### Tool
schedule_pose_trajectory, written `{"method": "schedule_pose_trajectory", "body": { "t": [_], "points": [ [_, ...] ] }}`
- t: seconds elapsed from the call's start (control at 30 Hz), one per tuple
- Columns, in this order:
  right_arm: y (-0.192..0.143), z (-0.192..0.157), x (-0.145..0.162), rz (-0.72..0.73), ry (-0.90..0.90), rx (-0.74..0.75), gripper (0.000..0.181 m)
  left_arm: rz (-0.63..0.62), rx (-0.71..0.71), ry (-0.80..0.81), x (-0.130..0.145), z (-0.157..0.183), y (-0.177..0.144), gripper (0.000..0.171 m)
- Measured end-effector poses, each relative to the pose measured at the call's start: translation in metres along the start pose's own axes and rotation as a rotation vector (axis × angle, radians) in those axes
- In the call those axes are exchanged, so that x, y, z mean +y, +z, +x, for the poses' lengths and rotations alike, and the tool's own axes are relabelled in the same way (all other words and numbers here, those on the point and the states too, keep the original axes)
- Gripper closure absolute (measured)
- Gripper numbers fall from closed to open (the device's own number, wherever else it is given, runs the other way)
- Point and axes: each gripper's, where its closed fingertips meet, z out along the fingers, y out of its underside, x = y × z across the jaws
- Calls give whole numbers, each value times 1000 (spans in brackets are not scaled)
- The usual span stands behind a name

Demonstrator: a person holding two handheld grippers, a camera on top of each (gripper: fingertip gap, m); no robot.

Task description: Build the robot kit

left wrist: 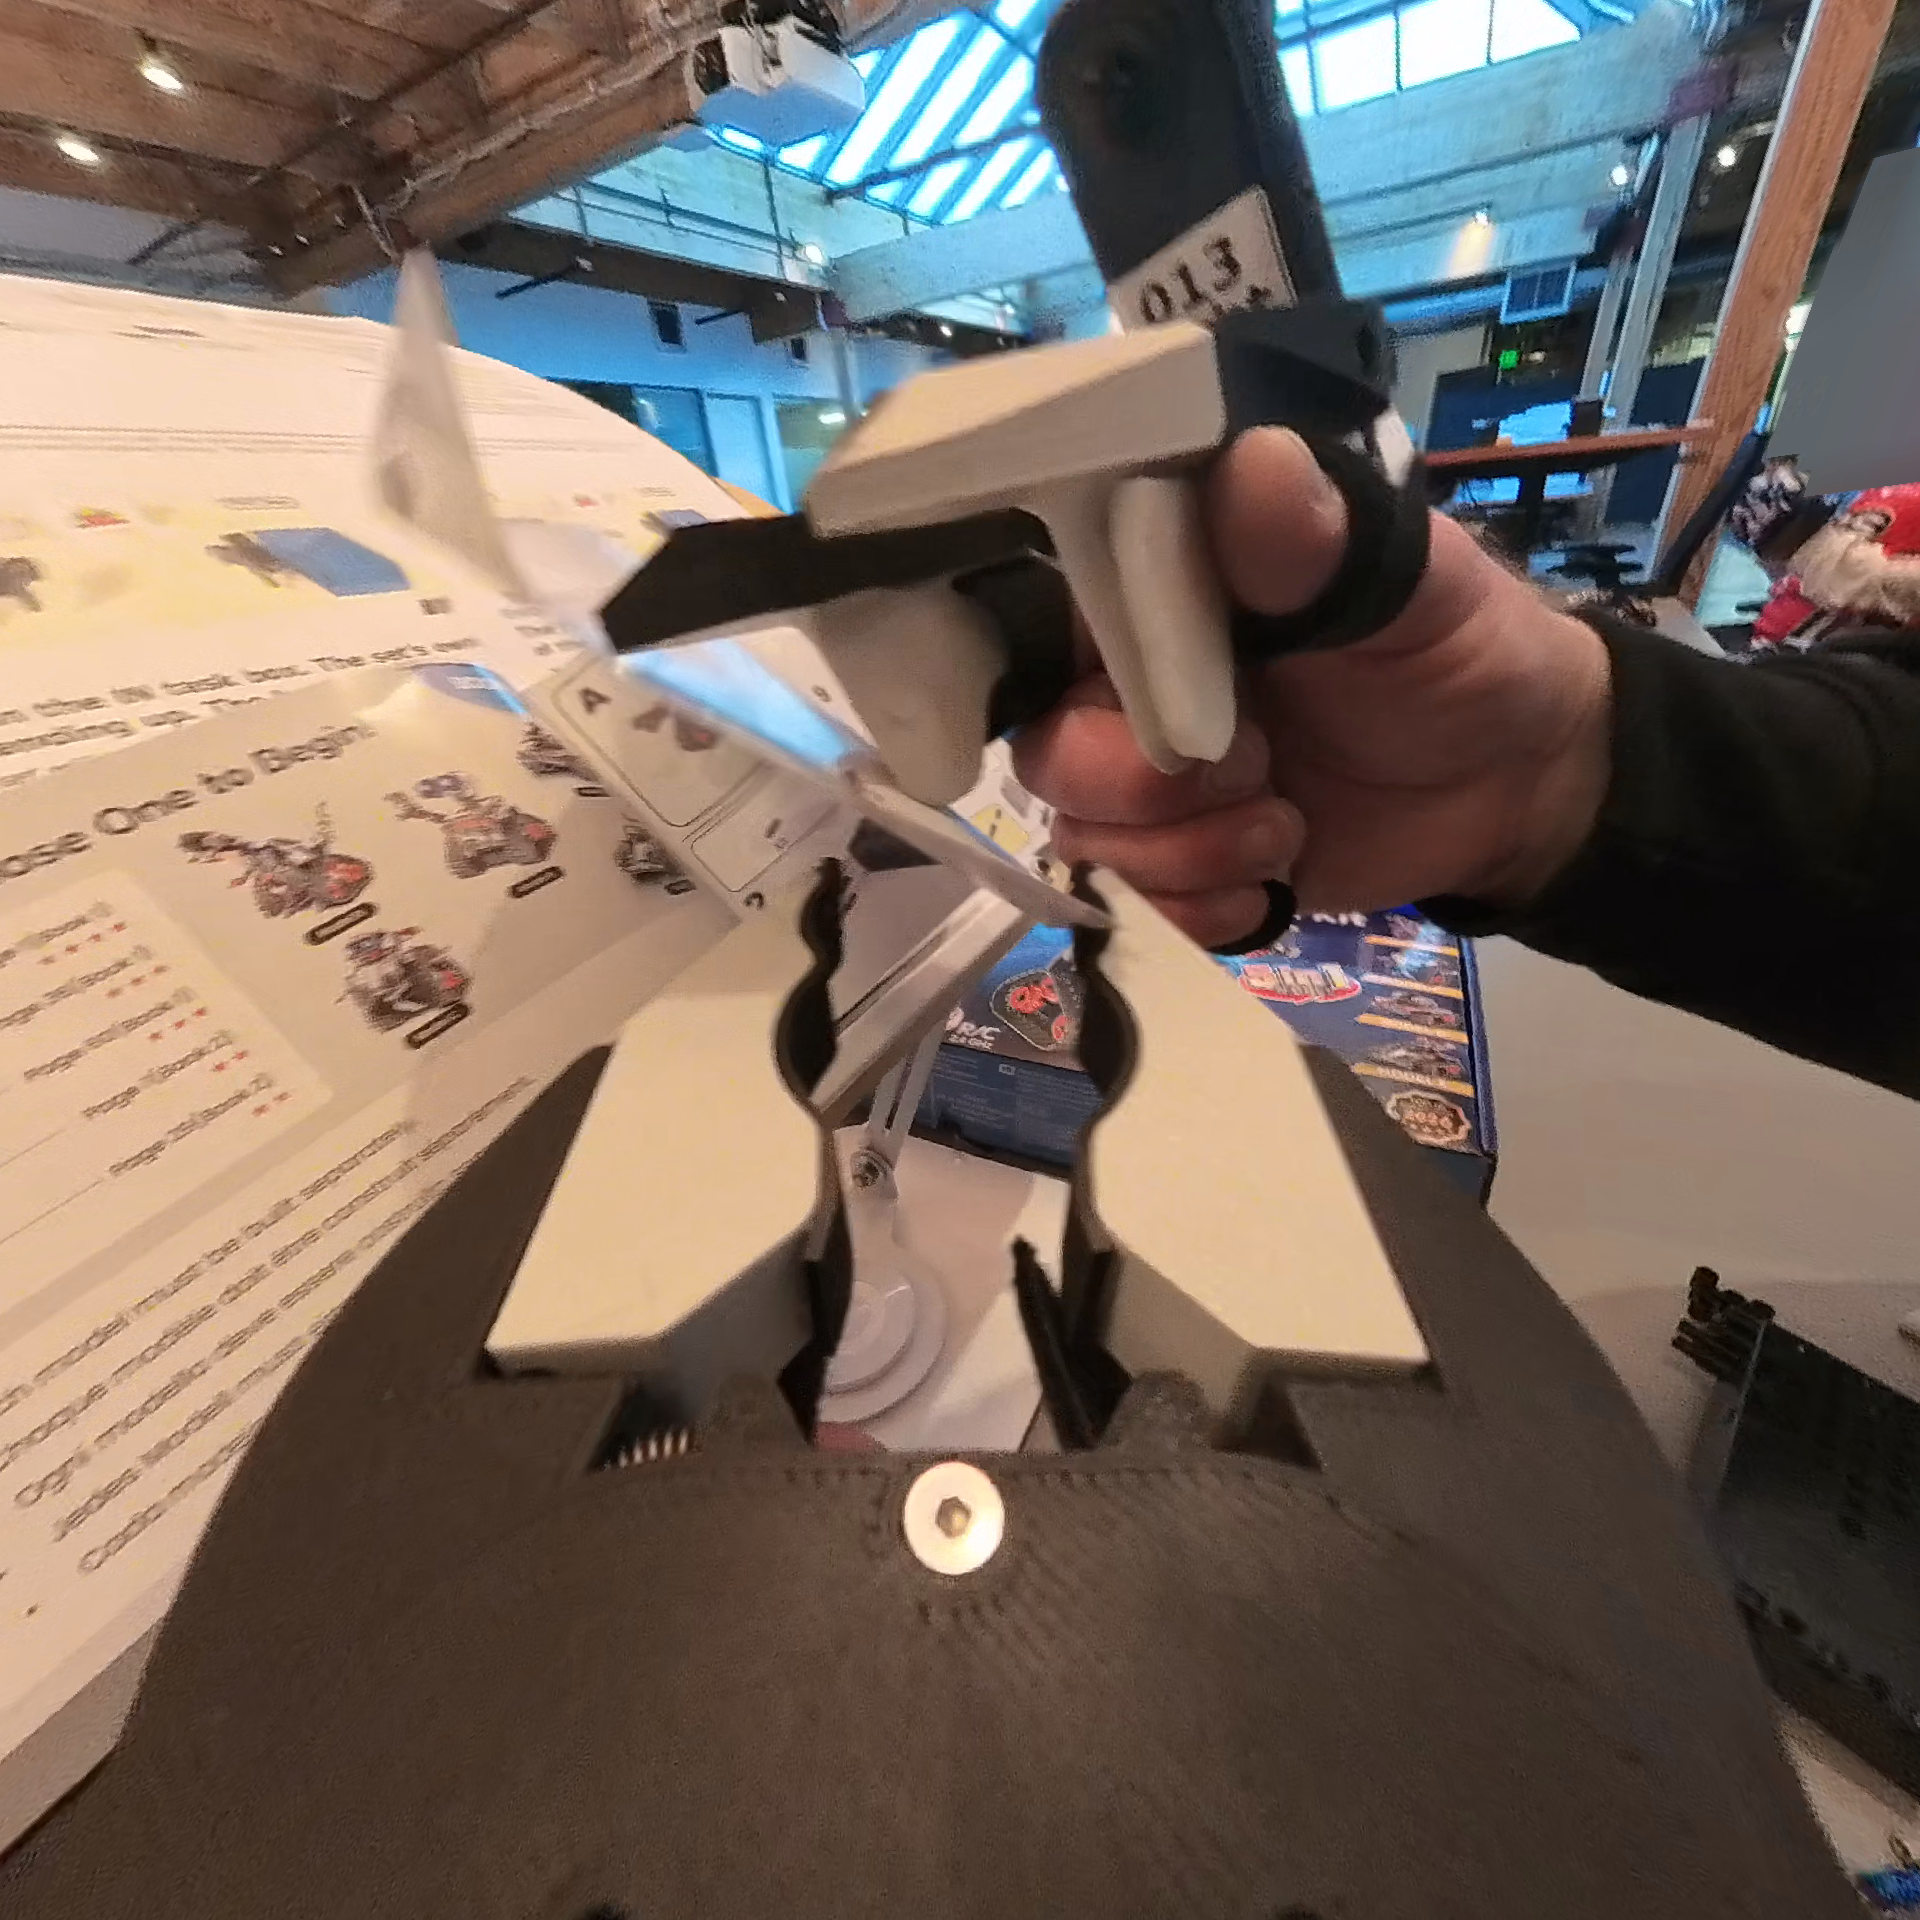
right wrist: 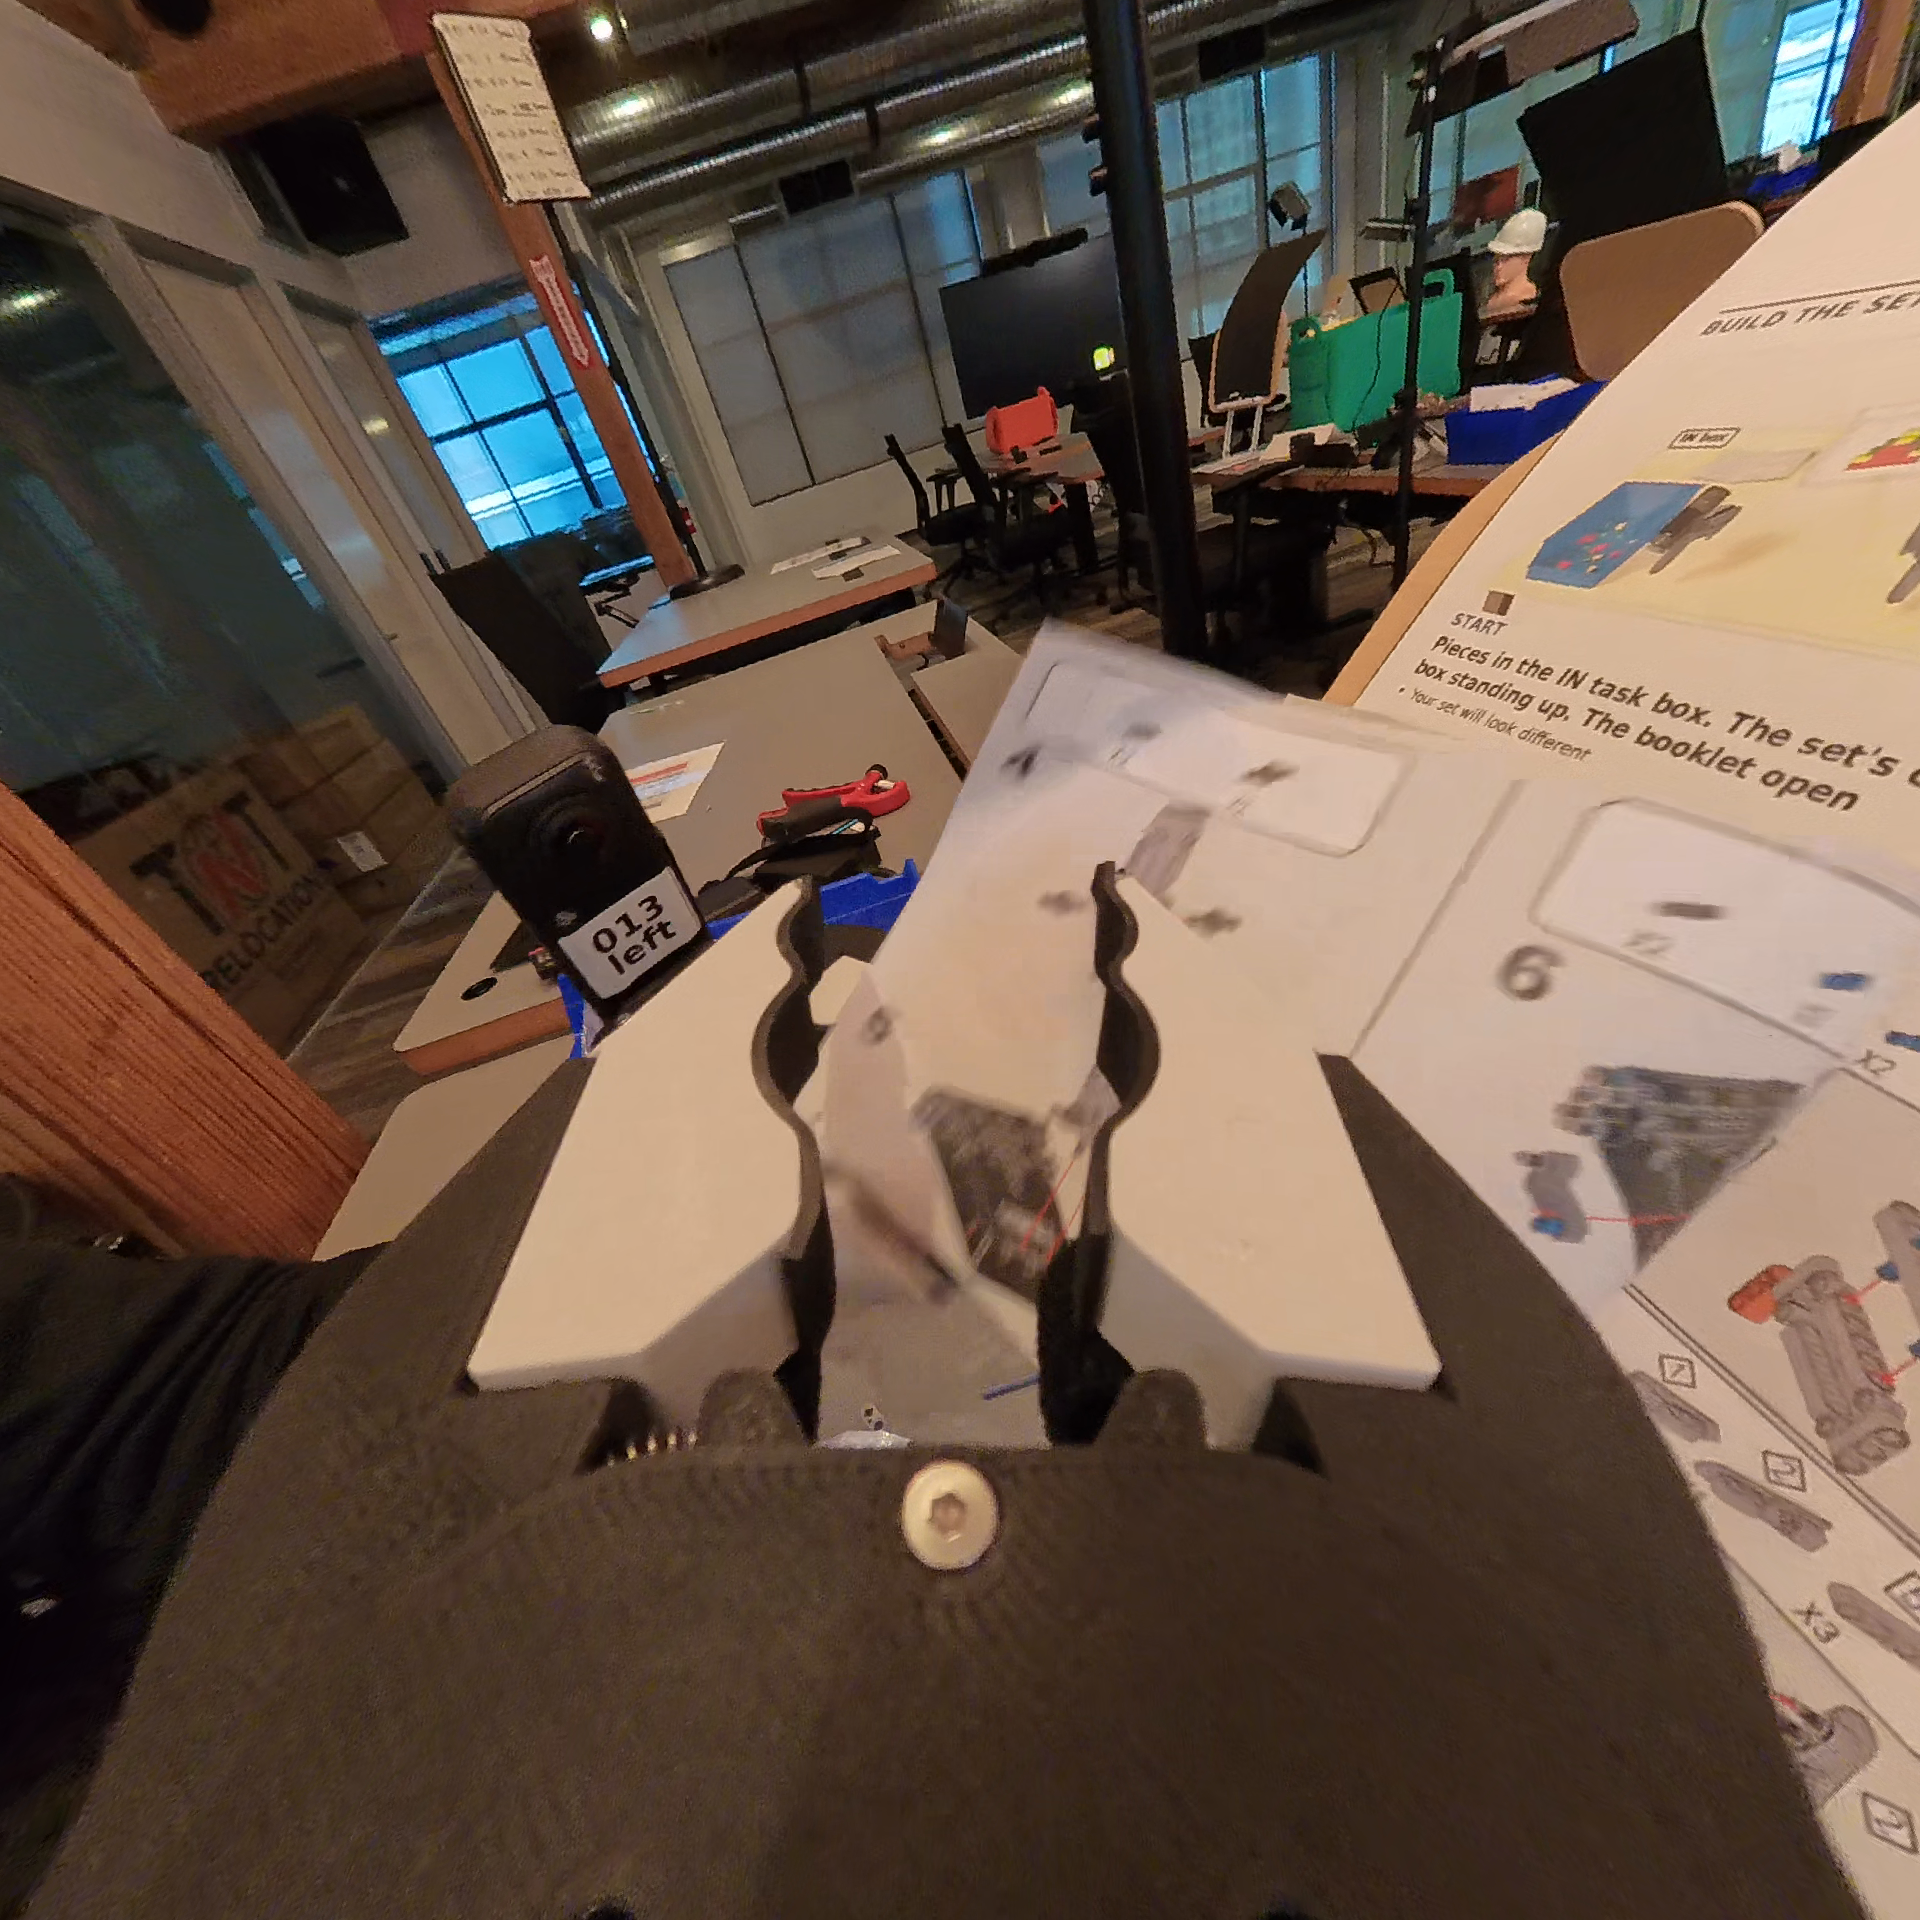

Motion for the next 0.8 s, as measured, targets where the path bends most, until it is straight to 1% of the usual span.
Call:
{"method": "schedule_pose_trajectory", "body": {
  "t": [0.03,0.07,0.1,0.13,0.27,0.4,0.47,0.53,0.63,0.7,0.77,0.8],
  "points": [
    [-1,0,1,-1,12,-8,130,20,-18,-9,-2,-5,-3,154],
    [-3,0,2,-2,20,-12,130,39,-25,-17,-4,-8,-6,164],
    [-5,1,3,1,14,-4,130,44,-19,-34,-5,-9,-8,170],
    [-8,3,3,2,0,14,132,44,-17,-50,-4,-12,-10,171],
    [-24,13,1,14,-77,111,139,80,-38,-118,-3,-26,-17,171],
    [-37,36,11,-43,-174,267,141,103,-120,-206,3,-49,-25,171],
    [-39,47,21,-82,-196,316,141,116,-147,-237,6,-56,-28,171],
    [-38,55,30,-114,-230,354,144,139,-225,-253,9,-69,-33,171],
    [-32,62,39,-155,-299,398,147,166,-304,-275,13,-83,-41,171],
    [-25,66,44,-197,-355,429,145,201,-303,-294,11,-86,-45,171],
    [-18,69,52,-251,-411,446,157,217,-323,-307,14,-91,-50,171],
    [-15,72,56,-287,-440,460,160,228,-331,-312,16,-94,-52,171]
  ]
}}
